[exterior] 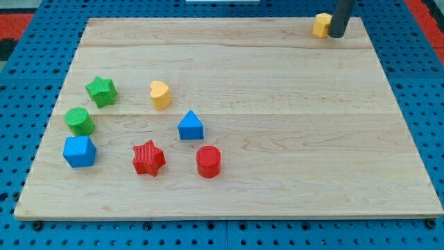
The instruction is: Point at the blue triangle
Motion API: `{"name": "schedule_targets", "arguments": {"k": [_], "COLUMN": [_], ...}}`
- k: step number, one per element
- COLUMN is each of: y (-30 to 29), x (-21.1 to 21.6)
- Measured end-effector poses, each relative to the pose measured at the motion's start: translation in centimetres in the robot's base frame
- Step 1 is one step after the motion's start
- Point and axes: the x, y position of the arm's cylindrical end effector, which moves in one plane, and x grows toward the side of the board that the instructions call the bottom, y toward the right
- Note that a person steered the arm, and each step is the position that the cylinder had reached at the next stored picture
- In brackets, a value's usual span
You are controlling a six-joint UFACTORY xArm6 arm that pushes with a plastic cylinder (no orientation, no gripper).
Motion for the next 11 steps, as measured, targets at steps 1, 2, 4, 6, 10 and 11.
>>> {"name": "schedule_targets", "arguments": {"k": [1,2,4,6,10,11], "y": [0.0,0.0,-3.8,-5.4,-26.5,-27.1], "x": [0.0,0.0,5.0,16.8,24.9,20.4]}}
